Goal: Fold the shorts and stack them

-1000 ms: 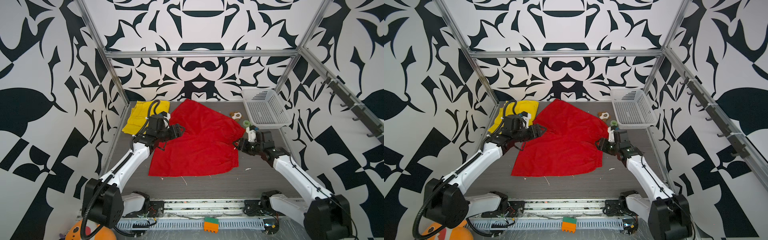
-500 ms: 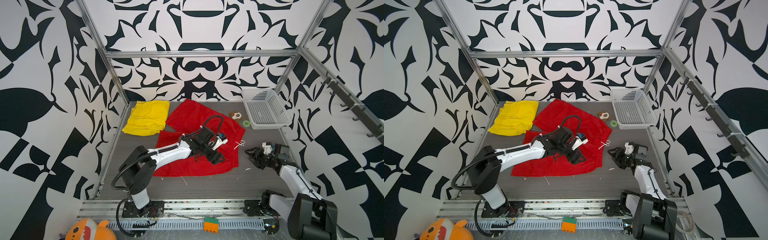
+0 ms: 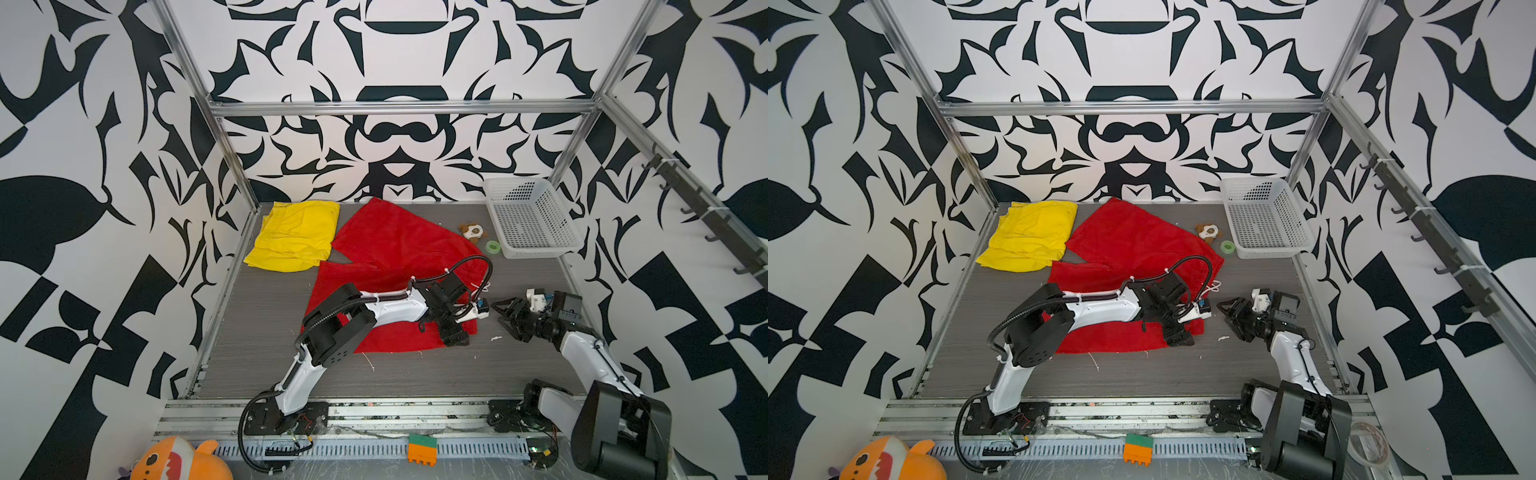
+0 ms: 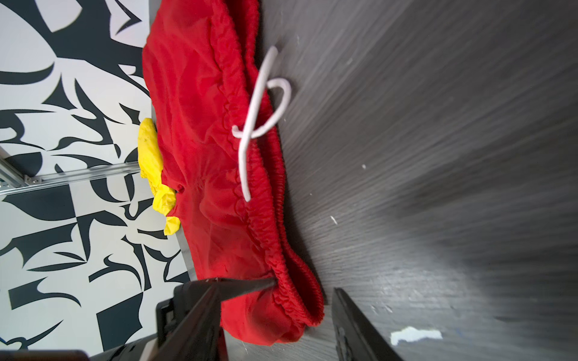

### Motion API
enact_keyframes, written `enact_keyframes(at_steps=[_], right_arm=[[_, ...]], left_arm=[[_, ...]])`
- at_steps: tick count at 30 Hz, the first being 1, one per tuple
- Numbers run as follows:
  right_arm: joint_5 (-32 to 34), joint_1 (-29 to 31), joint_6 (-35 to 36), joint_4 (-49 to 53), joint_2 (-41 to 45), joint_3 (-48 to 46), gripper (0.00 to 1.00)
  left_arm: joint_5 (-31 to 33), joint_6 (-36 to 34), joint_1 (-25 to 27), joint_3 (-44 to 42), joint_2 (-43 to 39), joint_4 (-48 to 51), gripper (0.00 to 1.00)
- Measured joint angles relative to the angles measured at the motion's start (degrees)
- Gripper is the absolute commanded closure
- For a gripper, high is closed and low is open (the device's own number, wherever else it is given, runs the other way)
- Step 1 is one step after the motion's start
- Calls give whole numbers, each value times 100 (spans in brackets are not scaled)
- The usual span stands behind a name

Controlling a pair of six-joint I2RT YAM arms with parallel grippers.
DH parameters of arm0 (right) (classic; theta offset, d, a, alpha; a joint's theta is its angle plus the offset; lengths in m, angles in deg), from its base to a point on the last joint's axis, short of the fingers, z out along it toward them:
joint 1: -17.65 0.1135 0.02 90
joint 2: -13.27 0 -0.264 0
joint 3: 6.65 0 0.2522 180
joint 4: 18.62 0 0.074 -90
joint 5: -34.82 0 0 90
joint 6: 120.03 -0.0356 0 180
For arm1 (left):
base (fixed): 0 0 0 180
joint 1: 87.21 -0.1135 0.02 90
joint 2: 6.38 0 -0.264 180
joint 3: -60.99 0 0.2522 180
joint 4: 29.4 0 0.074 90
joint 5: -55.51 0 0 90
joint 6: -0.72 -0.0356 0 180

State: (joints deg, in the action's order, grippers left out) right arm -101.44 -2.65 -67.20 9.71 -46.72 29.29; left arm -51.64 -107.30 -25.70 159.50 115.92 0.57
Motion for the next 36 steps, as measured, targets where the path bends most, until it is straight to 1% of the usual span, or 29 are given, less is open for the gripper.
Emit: enact_keyframes(at_steps=[3,4,5,7,8,10,11,15,19,23,28,32,34,36], right_arm=[[2,0,33,111,0,-31,38],[4,0,39,151,0,-33,38],[4,0,52,190,0,-33,38],[-2,0,52,214,2,-52,37],[-9,0,52,243,2,-66,37],[-35,2,55,295,0,-92,36],[-55,17,52,323,0,-105,34],[-142,188,-39,267,-22,-210,32],[-302,636,-494,-264,-197,-393,32],[-319,1167,-1003,-835,-407,-487,31],[-275,1495,-1445,-1447,-601,-518,32],[-254,1711,-1810,-2055,-916,-662,34],[-251,1836,-1945,-2302,-1104,-686,38],[-251,1934,-2057,-2583,-1316,-686,44]], left_arm=[[299,-162,50,-2,42,-83,32],[407,-212,68,-22,44,-133,35],[514,-264,81,-66,44,-210,43],[704,-339,96,-157,39,-420,61],[793,-356,98,-208,33,-533,67],[927,-350,96,-304,7,-730,73],[973,-326,98,-369,-20,-822,75],[863,-140,79,-645,-175,-1008,76],[459,74,-9,-868,-354,-1051,76],[52,306,-111,-1021,-518,-1165,76],[-295,577,-221,-1121,-625,-1368,76],[-433,699,-243,-1185,-640,-1478,76],[-483,734,-247,-1196,-640,-1495,75],[-511,763,-247,-1198,-640,-1510,73]])
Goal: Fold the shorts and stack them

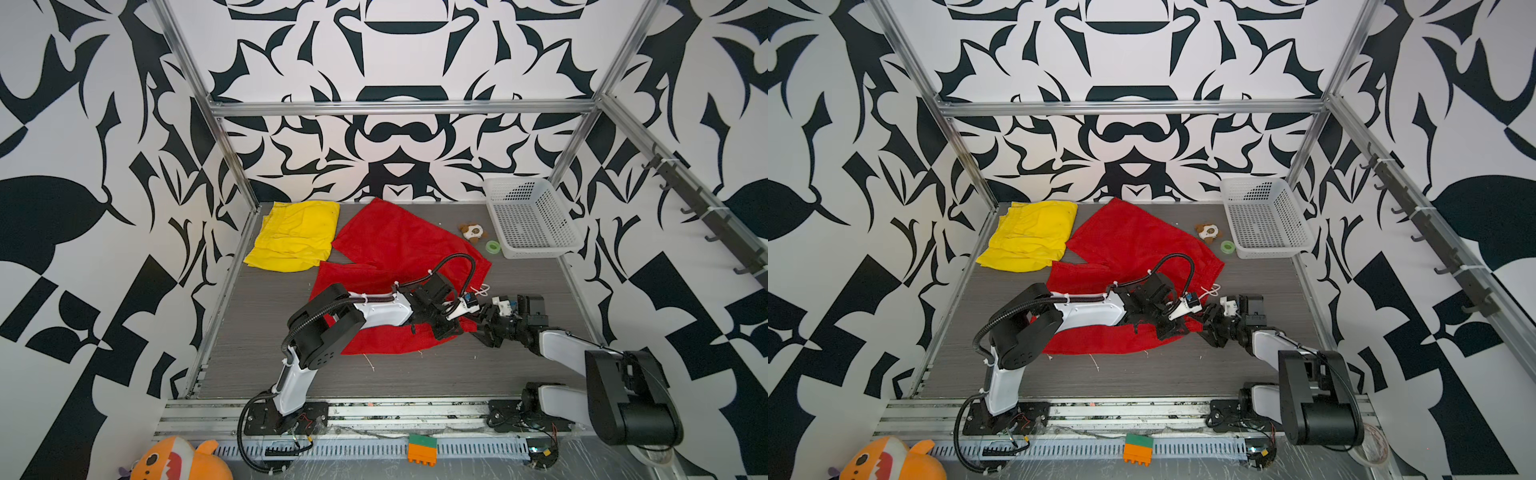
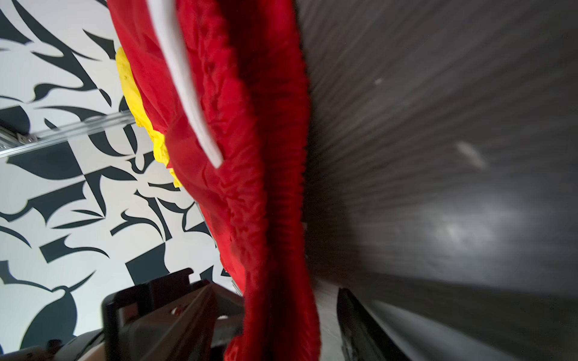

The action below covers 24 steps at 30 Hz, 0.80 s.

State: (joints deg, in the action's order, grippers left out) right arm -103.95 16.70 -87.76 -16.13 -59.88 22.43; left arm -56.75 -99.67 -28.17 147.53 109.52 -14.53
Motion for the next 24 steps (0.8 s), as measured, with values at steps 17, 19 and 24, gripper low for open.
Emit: enact_keyframes(at_steps=[17,19,24], right_arm=[[295,142,-81,-278,-177,-96,80],[326,144,-24,-179,-177,-96,81],[426,160,85,39,-105,-94,84]], left_arm=[[1215,1488,-173,-638,-1668,610,35],[1565,1902,-258,-719,-1998,822,35],[2330,3189,-748,-1134,-2741,1506,32]])
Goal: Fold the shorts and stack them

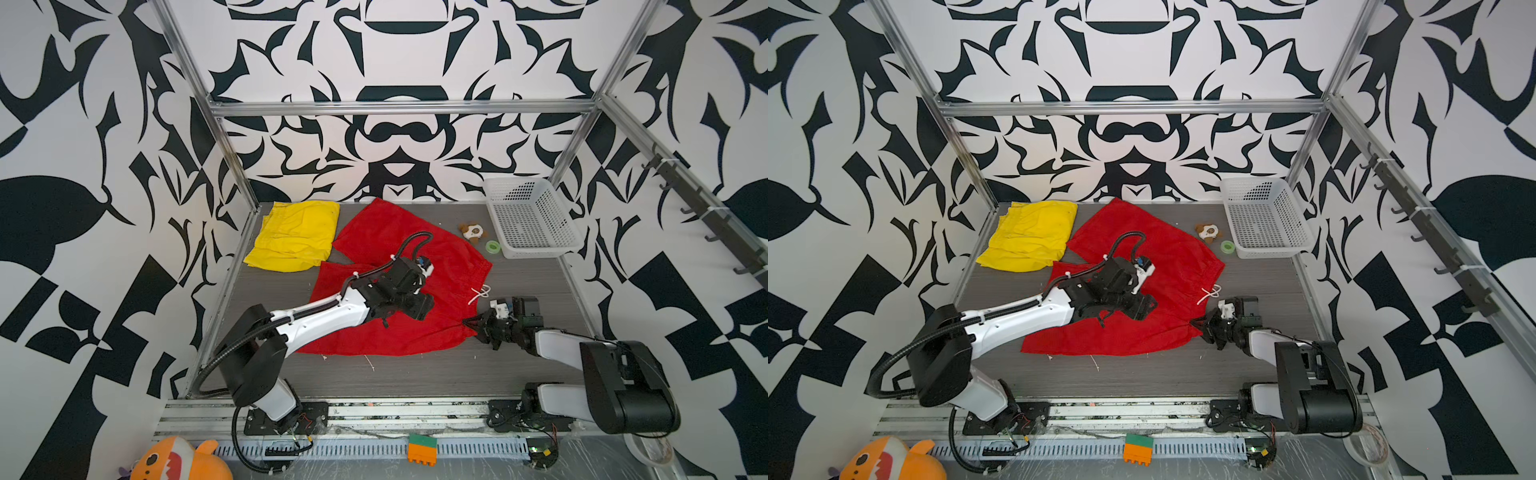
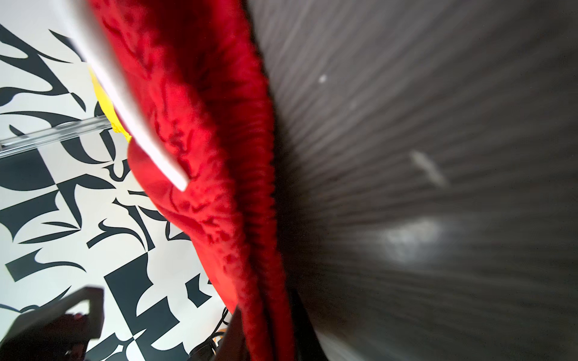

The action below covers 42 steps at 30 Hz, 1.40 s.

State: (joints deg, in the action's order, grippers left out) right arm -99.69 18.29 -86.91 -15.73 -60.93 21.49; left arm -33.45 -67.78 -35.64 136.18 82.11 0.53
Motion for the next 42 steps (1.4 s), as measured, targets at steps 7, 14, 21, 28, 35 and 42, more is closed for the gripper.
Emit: enact_keyframes(at_steps=[7,14,21,28,35,42], right_arm=[[258,72,221,599,435,107,84],[487,101,461,1196,772,273,84],[584,140,525,1427,828,282,84],[649,173,573,1502,883,282,84],[691,184,605,1598,1003,282,84],[710,186,610,1646,1003,282,84]], left_arm=[[273,1698,-979,-1038,-988,1139,28],[330,3147,-2081,-1932,-2433,2083,25],[337,4236,-3263,-2374,-2940,3093,30],[140,4981,-3998,-2833,-3176,3407,36],[-59,5198,-4544,-3161,-3296,3204,39],[-354,5222,-4610,-3311,-2914,2822,42]])
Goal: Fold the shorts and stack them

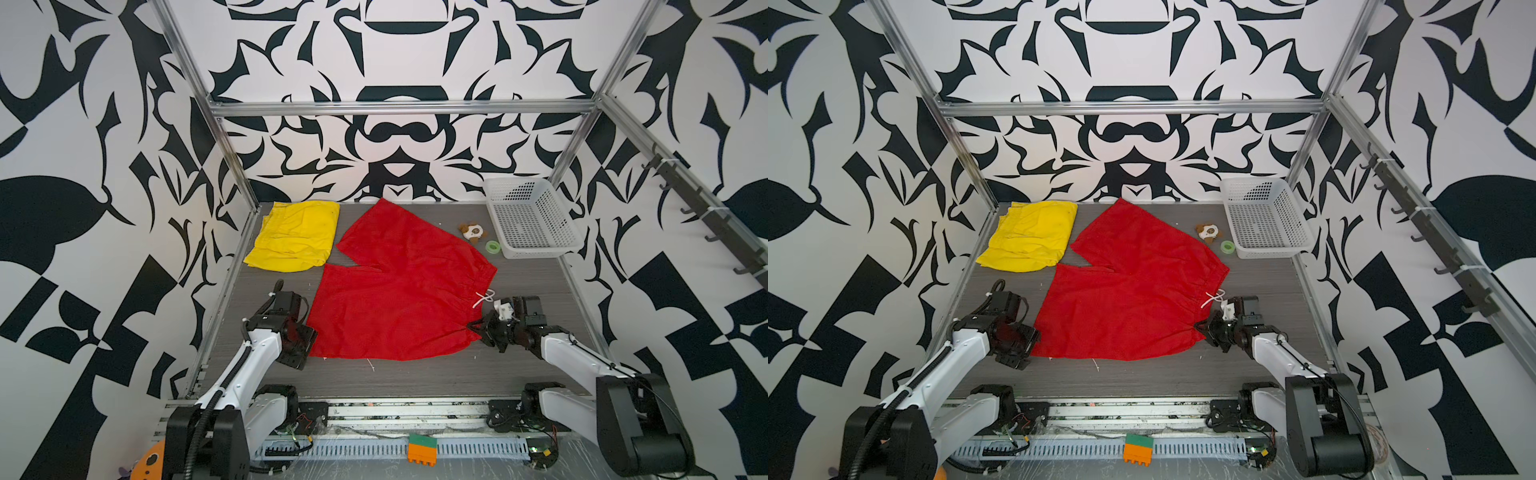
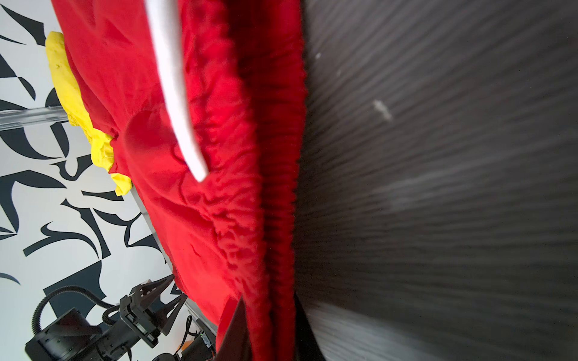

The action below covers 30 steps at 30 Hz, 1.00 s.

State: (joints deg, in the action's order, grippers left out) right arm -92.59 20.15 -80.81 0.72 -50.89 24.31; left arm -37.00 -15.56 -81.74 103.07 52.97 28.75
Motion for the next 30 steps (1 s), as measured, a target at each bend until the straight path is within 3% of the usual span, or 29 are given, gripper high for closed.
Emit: enact_keyframes(at_steps=[3,17,24,30], right_arm=[[4,0,0,35,11,0,84],[59,31,122,334,122,96,85],[210,262,297,1191,680,238,85],[422,680,358,2415,1528,260,87]], left_arm=[[-33,-2,-7,-22,87,-94,46],[15,-31,-144,-28,-26,-96,100],[83,-90,-146,20,-782,533,100],[385,-243,-146,564,-1703,1419,100]])
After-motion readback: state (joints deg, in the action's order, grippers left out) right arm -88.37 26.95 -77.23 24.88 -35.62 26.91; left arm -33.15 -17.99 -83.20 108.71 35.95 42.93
